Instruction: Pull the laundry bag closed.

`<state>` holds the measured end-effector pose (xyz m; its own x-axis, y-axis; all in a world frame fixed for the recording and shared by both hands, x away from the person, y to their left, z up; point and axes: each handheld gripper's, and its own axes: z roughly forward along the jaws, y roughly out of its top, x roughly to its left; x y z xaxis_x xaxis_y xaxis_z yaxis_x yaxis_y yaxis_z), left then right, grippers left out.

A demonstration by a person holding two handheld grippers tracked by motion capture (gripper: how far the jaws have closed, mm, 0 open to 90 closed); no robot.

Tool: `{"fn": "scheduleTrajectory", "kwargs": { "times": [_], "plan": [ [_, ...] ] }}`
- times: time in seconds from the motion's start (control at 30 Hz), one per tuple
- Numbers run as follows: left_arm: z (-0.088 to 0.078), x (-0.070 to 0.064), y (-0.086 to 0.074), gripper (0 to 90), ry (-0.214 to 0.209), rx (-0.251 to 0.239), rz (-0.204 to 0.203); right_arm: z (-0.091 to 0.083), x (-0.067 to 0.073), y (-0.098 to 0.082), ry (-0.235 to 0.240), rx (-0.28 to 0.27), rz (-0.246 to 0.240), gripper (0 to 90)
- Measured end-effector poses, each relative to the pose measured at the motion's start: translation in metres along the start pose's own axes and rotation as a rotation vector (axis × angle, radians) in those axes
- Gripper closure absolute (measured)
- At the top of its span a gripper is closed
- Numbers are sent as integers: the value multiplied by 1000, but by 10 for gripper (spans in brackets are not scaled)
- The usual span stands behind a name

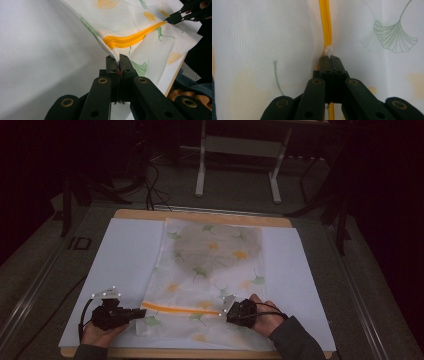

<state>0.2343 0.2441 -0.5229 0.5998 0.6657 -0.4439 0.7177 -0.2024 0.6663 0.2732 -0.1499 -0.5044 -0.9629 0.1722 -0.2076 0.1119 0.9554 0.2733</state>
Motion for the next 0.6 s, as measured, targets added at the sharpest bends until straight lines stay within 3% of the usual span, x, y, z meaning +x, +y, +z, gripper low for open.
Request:
{"fn": "scheduleTrajectory", "kwargs": {
  "times": [0.6],
  "plan": [
    [0, 2, 0, 889, 7, 5, -6, -6, -4, -17, 14, 9, 28, 900]
  ]
}}
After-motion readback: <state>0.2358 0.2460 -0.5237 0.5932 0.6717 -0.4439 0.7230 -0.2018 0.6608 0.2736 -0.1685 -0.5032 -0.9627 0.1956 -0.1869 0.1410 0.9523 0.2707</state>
